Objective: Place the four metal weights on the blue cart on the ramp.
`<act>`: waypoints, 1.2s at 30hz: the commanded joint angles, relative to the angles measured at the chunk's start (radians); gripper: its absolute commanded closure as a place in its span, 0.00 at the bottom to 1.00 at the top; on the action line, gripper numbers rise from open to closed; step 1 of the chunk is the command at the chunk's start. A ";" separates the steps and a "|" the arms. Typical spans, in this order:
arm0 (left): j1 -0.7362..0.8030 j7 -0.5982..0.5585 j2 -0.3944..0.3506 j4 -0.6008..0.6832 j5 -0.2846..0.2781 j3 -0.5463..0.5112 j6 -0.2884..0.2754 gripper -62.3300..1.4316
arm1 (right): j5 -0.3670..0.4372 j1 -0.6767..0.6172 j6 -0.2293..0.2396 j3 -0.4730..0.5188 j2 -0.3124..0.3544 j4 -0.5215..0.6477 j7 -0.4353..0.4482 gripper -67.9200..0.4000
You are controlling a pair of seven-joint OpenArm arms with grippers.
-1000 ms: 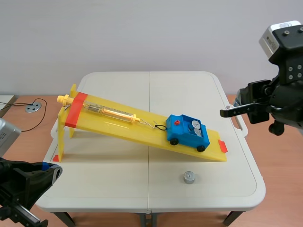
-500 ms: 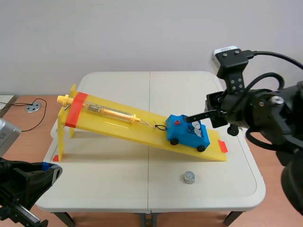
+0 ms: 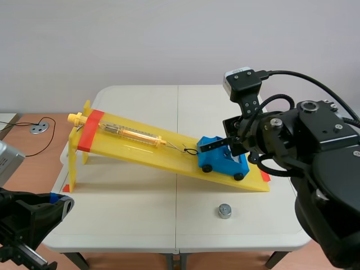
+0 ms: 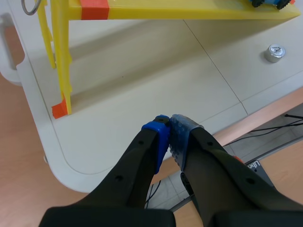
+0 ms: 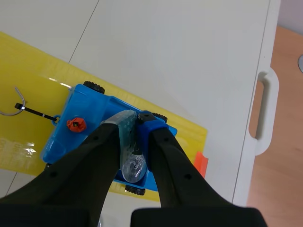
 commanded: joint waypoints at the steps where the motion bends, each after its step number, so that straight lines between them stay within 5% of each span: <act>1: -0.019 -0.097 0.010 0.049 -0.074 -0.011 -0.028 0.93 | -0.004 0.134 -0.061 0.018 -0.013 0.054 0.167 0.98; 19: -0.019 -0.097 0.010 0.049 -0.074 -0.011 -0.028 0.93 | -0.005 0.160 -0.055 -0.019 -0.020 0.007 0.214 0.98; 29: -0.019 -0.097 0.010 0.049 -0.074 -0.011 -0.028 0.93 | -0.002 0.159 -0.029 -0.027 -0.017 0.010 0.198 0.73; 36: -0.019 -0.097 0.010 0.049 -0.074 -0.011 -0.028 0.93 | 0.101 0.107 0.014 0.006 0.029 0.145 0.146 0.67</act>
